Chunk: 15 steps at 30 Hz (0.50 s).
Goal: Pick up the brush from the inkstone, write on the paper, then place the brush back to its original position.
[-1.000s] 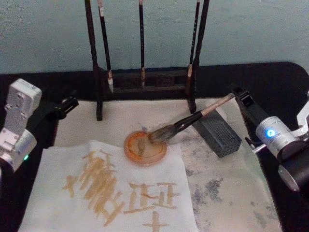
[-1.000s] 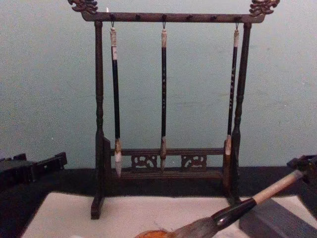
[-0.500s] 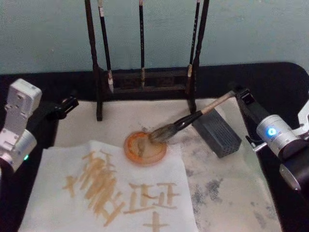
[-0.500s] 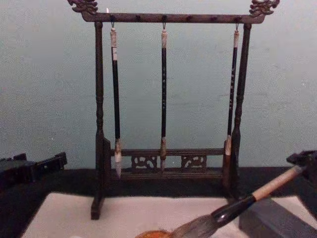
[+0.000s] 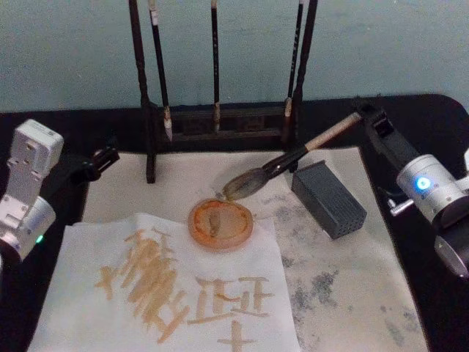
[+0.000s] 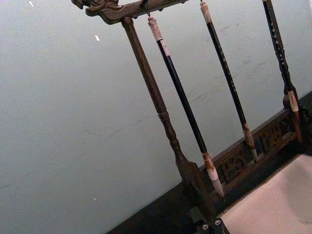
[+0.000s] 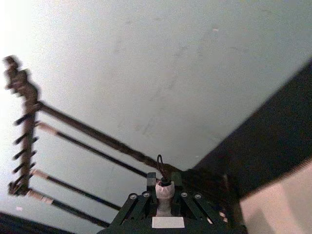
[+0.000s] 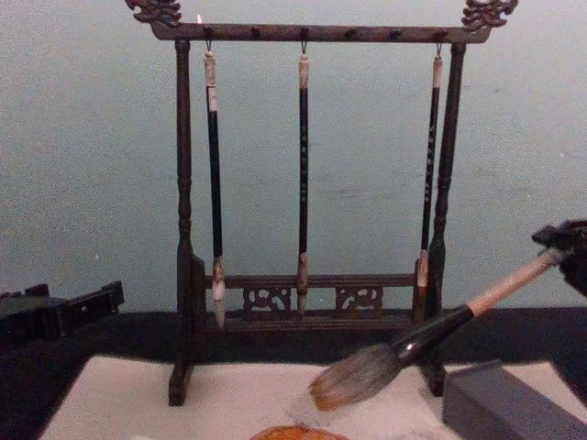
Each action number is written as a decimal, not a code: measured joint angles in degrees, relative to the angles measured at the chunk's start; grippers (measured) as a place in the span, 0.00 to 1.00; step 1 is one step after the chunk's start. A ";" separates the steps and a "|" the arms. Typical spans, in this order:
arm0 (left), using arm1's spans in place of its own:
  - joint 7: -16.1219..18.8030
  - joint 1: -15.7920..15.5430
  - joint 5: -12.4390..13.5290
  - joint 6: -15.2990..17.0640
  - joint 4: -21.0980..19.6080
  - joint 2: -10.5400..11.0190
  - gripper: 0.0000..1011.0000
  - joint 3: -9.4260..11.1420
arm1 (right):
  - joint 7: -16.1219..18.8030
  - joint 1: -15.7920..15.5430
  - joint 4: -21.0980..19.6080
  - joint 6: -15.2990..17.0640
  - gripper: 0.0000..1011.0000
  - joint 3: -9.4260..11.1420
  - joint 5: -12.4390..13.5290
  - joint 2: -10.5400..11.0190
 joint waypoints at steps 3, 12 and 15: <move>0.00 0.00 0.00 0.00 0.00 0.00 0.99 0.00 | 0.01 -0.07 -1.65 -0.38 0.18 -0.85 -1.13 1.01; 0.00 0.00 0.00 0.00 0.00 0.00 0.99 0.00 | -0.53 0.88 -7.97 -1.28 0.18 -5.19 -6.55 4.90; 0.00 0.00 0.00 0.00 0.00 0.00 0.99 0.00 | -0.43 1.80 -10.84 -1.26 0.18 -7.06 -8.81 6.47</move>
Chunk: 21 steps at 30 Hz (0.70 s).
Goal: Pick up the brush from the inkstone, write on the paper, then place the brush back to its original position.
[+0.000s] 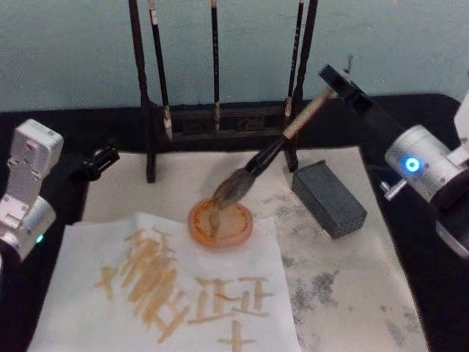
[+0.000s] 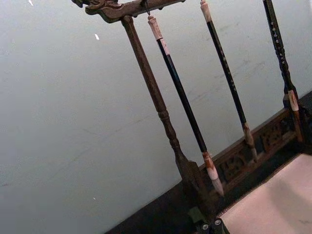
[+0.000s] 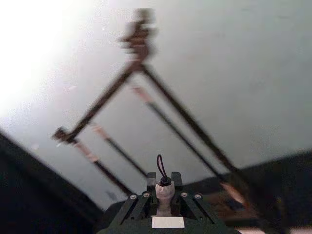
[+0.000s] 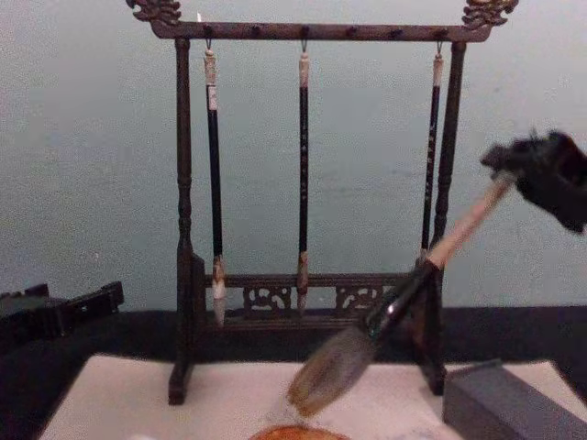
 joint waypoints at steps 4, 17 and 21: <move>0.00 0.00 0.00 0.00 0.00 0.00 0.99 0.00 | 0.68 1.70 -4.77 1.05 0.18 -2.68 -3.61 2.51; 0.00 0.00 0.00 0.00 0.00 0.00 0.99 0.00 | 3.71 5.50 -14.04 4.77 0.18 -9.52 -15.88 7.65; 0.00 0.00 0.00 0.00 0.00 0.00 0.99 0.00 | 4.57 5.37 -14.95 4.87 0.18 -10.57 -18.74 8.36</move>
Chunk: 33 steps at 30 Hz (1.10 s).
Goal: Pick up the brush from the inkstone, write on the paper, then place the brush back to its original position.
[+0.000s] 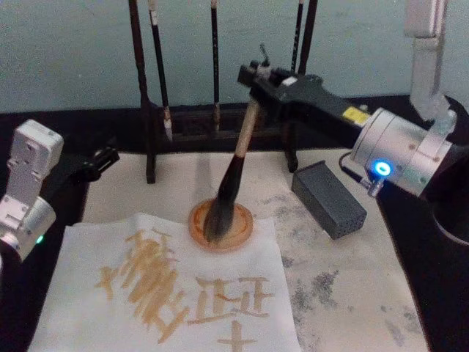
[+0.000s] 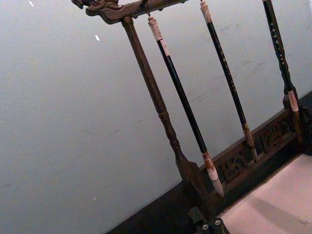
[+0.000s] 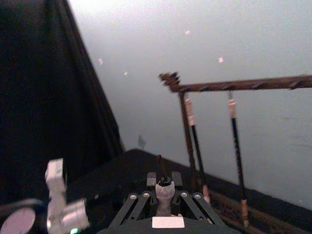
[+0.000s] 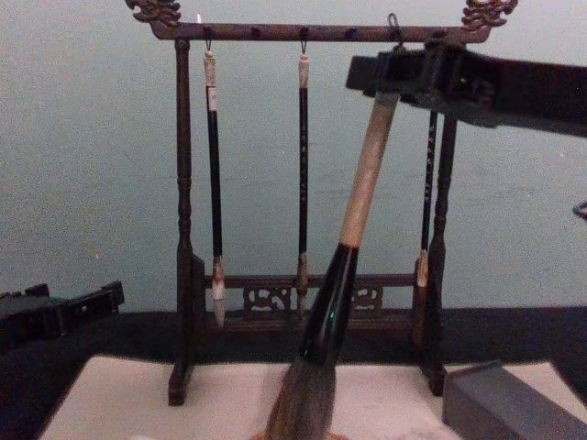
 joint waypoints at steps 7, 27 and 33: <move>0.00 0.00 0.00 0.00 0.00 0.00 0.99 0.00 | 2.93 -1.18 -1.54 -0.37 0.18 -1.62 -4.32 1.51; 0.00 0.00 0.00 0.00 0.00 0.00 0.99 0.00 | 6.39 -5.06 -2.75 -1.08 0.18 -3.89 -9.76 -0.19; 0.00 0.00 0.00 0.00 0.00 0.00 0.99 0.00 | 6.87 -5.81 -1.56 -1.40 0.18 -3.71 -10.30 -1.03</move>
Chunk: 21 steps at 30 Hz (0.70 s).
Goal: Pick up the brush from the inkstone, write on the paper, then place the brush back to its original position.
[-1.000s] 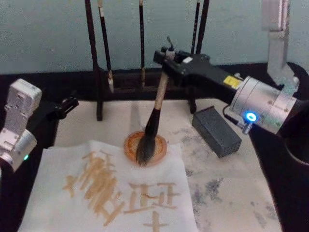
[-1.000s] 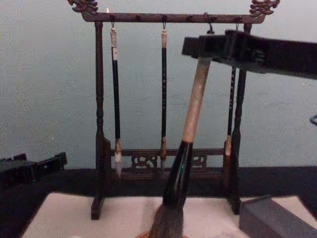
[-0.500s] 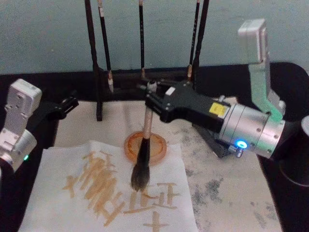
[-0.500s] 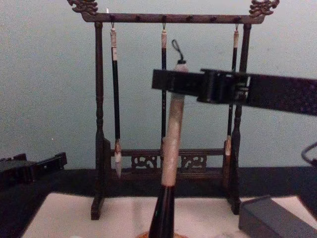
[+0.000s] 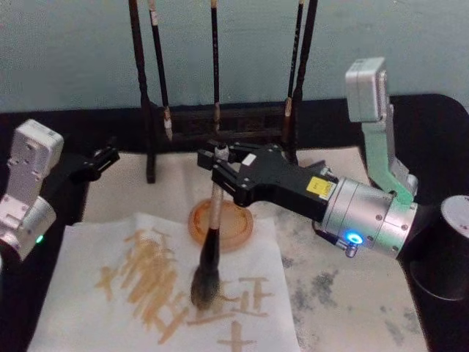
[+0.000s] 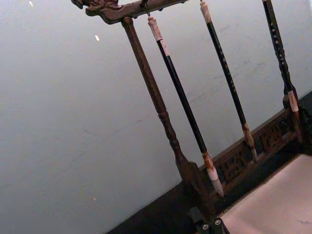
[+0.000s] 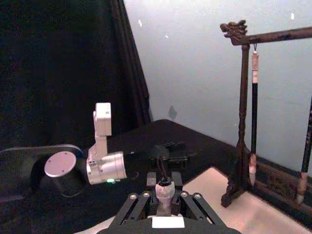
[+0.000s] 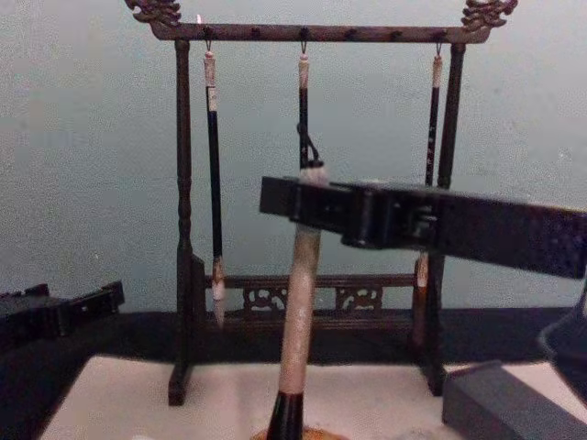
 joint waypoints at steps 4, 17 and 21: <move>0.00 0.00 0.00 0.00 0.00 0.00 0.99 0.00 | 0.33 -0.44 0.85 -0.03 0.18 0.51 -0.21 -0.42; 0.00 0.00 0.00 0.00 0.00 0.00 0.99 0.00 | 0.67 -2.00 2.07 -0.12 0.18 3.69 -1.35 -0.13; 0.00 0.00 0.00 0.00 0.00 0.00 0.99 0.00 | 0.74 -2.55 1.84 -0.12 0.18 4.96 -1.67 0.42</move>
